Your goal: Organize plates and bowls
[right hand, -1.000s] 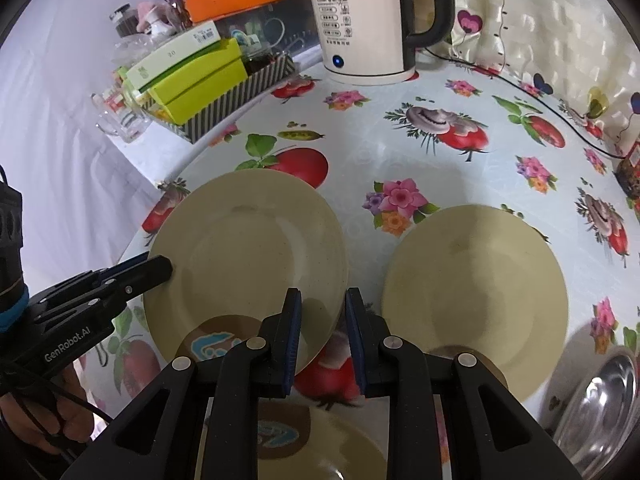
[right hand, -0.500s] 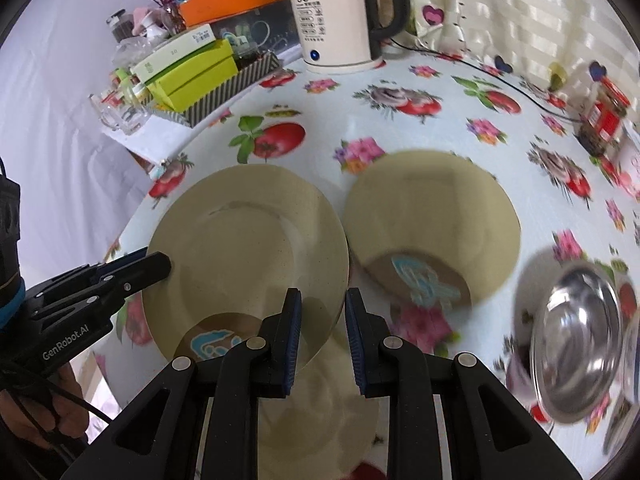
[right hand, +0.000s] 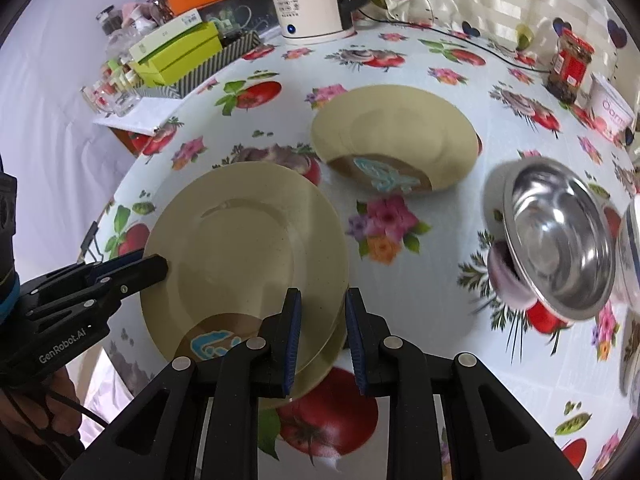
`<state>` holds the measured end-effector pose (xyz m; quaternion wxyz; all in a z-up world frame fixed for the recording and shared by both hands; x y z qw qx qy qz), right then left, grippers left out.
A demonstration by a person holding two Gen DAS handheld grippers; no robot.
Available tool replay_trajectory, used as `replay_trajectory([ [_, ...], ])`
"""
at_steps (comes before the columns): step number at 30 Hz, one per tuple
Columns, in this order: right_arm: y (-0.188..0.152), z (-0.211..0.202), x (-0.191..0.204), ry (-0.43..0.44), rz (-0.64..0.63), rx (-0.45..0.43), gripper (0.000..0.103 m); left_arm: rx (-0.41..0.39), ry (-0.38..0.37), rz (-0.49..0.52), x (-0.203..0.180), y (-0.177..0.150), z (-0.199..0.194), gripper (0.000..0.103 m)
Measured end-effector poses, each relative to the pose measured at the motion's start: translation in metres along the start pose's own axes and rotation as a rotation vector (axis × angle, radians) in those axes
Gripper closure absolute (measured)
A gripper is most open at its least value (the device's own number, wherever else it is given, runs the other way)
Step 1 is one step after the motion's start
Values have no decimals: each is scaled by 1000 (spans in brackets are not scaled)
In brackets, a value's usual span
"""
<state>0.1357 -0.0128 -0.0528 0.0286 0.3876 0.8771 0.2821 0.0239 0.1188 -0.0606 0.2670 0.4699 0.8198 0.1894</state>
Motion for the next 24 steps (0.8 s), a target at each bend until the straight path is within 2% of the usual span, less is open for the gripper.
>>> replay_trajectory([
  [24,-13,5,-1,-3,-11,26,79,35,26,23,-3,-13,5,81],
])
Point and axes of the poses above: each gripper's, at about its wrist camera, not at the fingertips, and z roughly the way its jaws point, x to its left, y to its top, the point moved 2 cm from there along z, roughly the way its jaws point, and after that the axes turned 6 degrees about -x, right-handed, at the moved point
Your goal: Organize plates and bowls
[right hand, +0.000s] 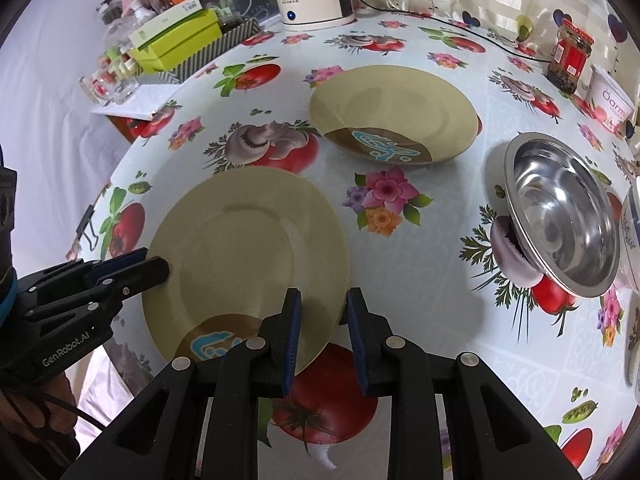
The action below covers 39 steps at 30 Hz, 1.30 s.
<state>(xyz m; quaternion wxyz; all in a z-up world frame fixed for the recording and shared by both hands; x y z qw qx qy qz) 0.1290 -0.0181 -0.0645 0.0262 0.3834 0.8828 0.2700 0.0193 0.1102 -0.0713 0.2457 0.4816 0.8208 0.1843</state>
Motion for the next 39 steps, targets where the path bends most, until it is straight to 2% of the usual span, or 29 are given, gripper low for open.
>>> replay_trajectory([
  [11,-1,-10,2,6,-9,-29,77,-37,-23,-9,1,3,-10,81],
  [18,-2,-26,1,9,-7,-72,70,-68,-32,-1,-5,8,-20,81],
  [22,-1,-35,-3,8,6,-100,62,-84,-42,3,-9,13,-24,81],
  [30,5,-48,-13,5,21,-139,57,-100,-64,28,-23,28,-26,81],
  [33,9,-53,-16,1,17,-153,51,-108,-72,41,-31,35,-26,80],
  [39,18,-57,-24,-9,28,-166,51,-116,-89,55,-43,50,-22,80],
])
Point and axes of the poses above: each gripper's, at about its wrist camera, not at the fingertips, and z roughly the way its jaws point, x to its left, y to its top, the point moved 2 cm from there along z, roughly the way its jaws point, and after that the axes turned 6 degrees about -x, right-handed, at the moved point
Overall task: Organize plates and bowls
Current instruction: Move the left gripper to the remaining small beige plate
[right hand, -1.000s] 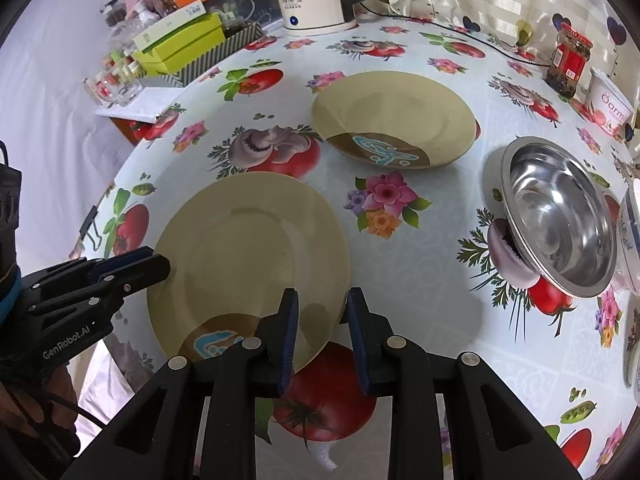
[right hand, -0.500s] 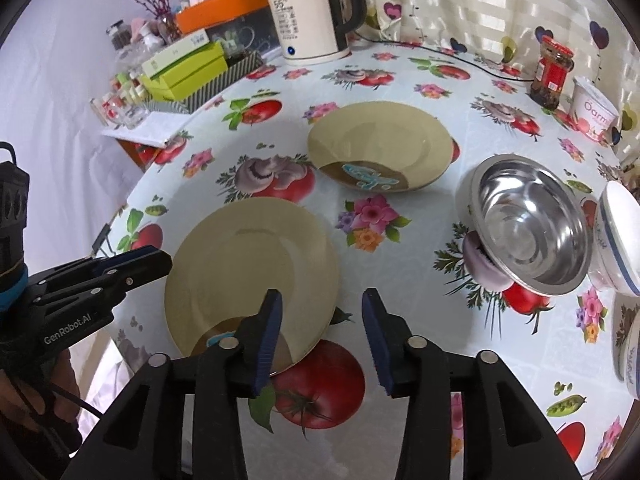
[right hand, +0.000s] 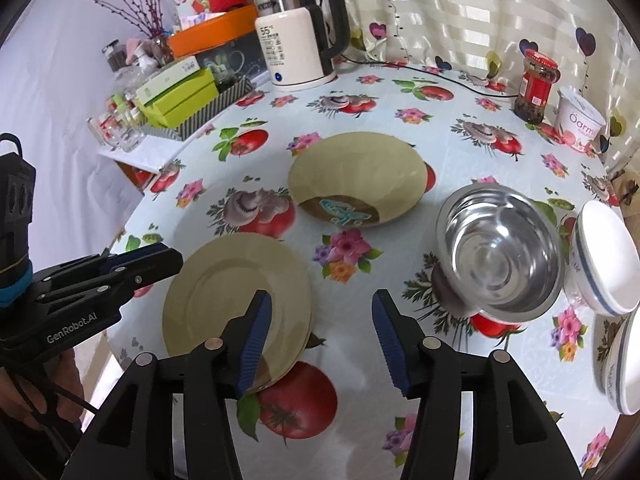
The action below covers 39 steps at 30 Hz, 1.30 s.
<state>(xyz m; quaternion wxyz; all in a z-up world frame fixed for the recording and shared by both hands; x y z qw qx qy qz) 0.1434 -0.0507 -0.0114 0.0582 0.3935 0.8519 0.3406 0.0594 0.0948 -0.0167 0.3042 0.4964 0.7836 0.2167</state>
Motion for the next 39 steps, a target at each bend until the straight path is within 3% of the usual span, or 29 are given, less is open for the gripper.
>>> replay_trajectory([
  [9,23,3,-15,-17,7,-9,51,-15,-8,4,-7,29,13,80],
  [16,47,7,-27,-39,0,-26,51,-7,-57,-12,-11,49,30,80],
  [29,86,36,-50,-61,-9,-6,51,15,-79,-49,0,76,70,61],
  [39,103,71,-69,-44,5,61,51,80,-78,-69,9,85,107,60],
])
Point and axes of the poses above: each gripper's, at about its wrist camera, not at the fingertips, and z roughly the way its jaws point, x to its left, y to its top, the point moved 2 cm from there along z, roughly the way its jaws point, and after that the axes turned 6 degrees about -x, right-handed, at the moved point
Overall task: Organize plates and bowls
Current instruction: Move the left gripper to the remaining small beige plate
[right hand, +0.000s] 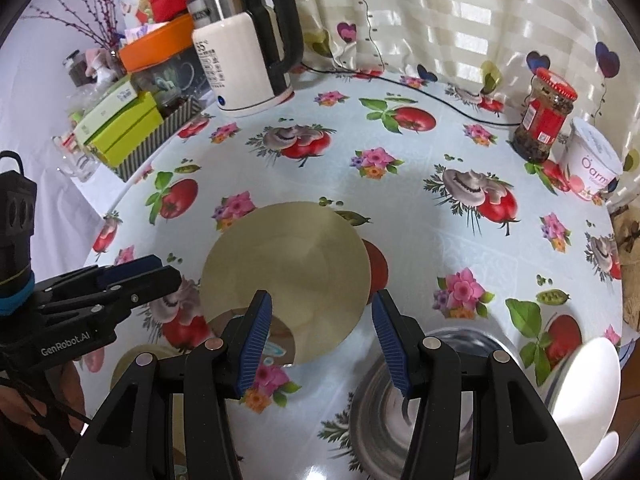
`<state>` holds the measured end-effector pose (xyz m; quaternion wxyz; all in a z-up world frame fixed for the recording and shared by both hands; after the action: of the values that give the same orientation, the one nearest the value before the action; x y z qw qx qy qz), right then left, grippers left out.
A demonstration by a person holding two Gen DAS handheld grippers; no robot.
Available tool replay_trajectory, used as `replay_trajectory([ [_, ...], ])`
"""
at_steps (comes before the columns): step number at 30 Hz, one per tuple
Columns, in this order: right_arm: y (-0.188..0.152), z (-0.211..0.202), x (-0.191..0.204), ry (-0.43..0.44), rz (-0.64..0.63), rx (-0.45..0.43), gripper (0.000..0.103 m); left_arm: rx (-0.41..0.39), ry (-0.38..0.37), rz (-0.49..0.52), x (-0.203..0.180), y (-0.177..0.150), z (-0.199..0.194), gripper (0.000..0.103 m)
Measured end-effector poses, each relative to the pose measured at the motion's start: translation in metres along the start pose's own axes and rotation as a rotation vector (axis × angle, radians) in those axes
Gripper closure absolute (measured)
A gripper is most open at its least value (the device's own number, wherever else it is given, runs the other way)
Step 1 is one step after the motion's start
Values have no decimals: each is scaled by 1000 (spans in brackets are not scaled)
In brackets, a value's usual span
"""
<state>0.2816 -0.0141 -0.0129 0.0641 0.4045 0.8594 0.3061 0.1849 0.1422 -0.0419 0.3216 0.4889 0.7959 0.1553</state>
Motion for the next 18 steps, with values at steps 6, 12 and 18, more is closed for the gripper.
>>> replay_trajectory([
  [6,8,23,-14,-5,29,58,60,32,3,1,1,3,20,60],
  [12,10,41,-20,-10,34,106,64,53,3,2,2,1,32,60],
  [18,11,57,-23,-18,36,153,65,67,20,1,6,0,40,60],
])
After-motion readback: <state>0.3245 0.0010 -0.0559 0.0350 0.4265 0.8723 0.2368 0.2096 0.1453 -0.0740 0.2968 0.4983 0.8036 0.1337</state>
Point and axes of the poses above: each gripper's, at about its wrist camera, not at the fingertips, and z roughly the way its jaws point, x to its left, y to its top, the point moved 2 cm from there along z, roughly the way its jaws point, and after that the axes turned 6 degrees about -x, right-handed, at the moved point
